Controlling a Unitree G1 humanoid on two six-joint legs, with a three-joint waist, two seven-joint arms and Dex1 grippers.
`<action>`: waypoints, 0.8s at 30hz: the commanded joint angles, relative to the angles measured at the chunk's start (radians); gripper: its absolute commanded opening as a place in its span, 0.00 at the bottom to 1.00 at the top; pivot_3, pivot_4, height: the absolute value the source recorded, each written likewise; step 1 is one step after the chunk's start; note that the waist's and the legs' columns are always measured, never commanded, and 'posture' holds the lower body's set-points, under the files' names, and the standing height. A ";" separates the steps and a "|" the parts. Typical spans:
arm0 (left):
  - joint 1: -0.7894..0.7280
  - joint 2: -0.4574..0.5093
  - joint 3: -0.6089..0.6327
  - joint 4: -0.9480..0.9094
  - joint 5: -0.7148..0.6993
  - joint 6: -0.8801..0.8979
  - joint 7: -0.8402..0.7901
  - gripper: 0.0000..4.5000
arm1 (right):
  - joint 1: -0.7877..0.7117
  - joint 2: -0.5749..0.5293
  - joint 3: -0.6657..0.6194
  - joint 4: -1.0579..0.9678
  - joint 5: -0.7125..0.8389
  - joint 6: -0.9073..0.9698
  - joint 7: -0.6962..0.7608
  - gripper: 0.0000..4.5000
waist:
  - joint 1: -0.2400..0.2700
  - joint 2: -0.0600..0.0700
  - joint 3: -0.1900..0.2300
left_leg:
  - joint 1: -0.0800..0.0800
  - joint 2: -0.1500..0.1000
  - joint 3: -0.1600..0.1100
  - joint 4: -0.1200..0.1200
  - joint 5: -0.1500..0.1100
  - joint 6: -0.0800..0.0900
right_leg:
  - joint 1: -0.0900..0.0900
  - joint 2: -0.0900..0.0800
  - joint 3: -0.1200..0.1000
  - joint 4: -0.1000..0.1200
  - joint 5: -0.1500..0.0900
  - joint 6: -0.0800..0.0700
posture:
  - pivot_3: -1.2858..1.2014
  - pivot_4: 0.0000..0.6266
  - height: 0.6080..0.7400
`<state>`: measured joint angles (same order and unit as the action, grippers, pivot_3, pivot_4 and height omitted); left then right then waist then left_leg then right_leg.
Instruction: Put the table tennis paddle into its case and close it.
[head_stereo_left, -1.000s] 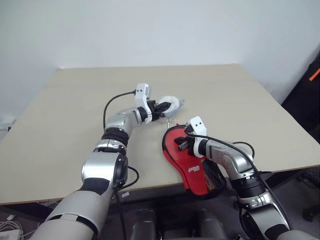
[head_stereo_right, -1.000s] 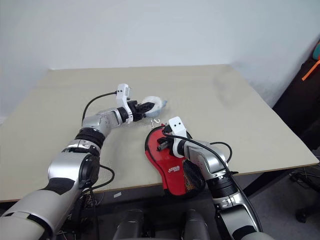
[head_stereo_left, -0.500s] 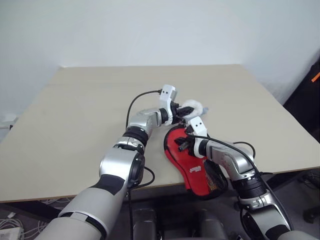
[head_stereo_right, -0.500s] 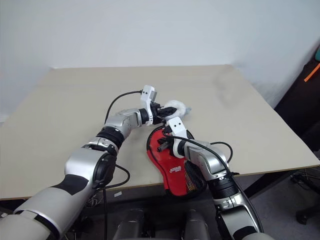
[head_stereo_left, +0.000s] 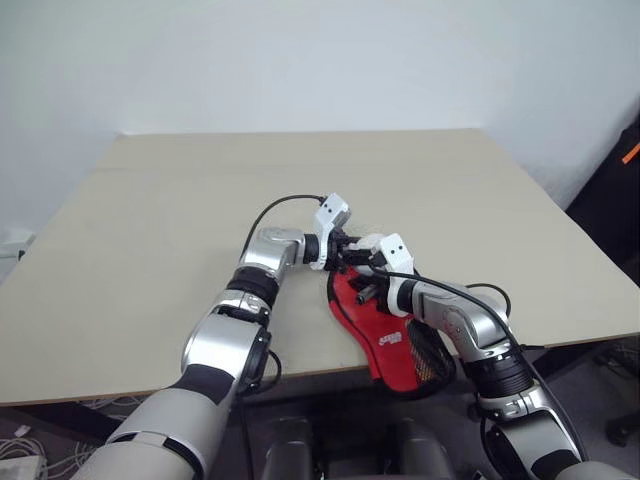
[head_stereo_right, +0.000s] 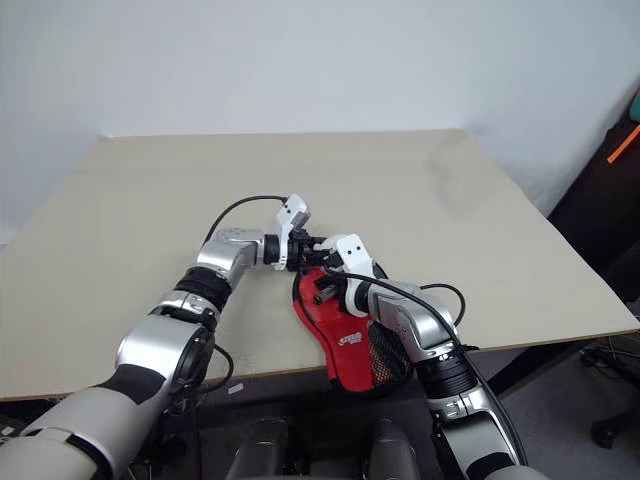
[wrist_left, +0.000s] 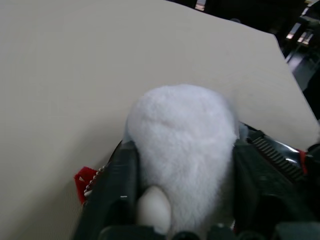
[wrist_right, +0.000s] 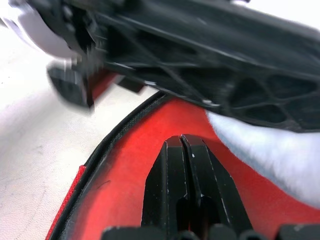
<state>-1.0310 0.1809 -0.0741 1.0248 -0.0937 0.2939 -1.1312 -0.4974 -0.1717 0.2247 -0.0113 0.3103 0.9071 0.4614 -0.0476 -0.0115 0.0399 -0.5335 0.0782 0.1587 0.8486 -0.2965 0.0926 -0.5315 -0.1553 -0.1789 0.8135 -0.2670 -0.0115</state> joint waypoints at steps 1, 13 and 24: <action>-0.022 0.047 0.027 -0.086 -0.026 0.028 -0.014 0.82 | 0.007 -0.011 0.015 -0.014 -0.004 0.018 0.013 0.00 | 0.000 0.000 0.000 | 0.000 0.000 0.000 0.000 0.000 0.000 | 0.000 0.000 0.000 0.000 0.000 0.000 | 0.52 0.00 0.35; 0.077 0.192 0.091 -0.484 -0.179 0.304 -0.066 0.93 | 0.070 -0.152 -0.035 -0.325 0.103 0.202 0.081 0.13 | 0.000 0.001 0.001 | 0.000 0.000 -0.001 0.000 0.000 0.000 | 0.000 0.000 0.000 -0.001 -0.001 -0.001 | 0.52 0.00 0.35; 0.313 0.286 0.115 -0.834 -0.276 0.457 0.036 0.13 | -0.068 -0.291 -0.153 -0.425 0.189 0.307 0.099 1.00 | 0.002 0.002 0.001 | 0.000 0.000 -0.001 0.000 0.000 0.000 | 0.001 -0.001 0.000 -0.002 -0.001 -0.002 | 0.52 0.00 0.35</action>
<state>-0.7343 0.4483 0.0320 0.2756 -0.3368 0.7360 -1.1068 -0.5290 -0.4471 0.0998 -0.4218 0.5025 1.2328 0.5683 -0.0454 -0.0099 0.0408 -0.5331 0.0780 0.1574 0.8487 -0.2967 0.0924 -0.5305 -0.1559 -0.1791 0.8118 -0.2683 -0.0134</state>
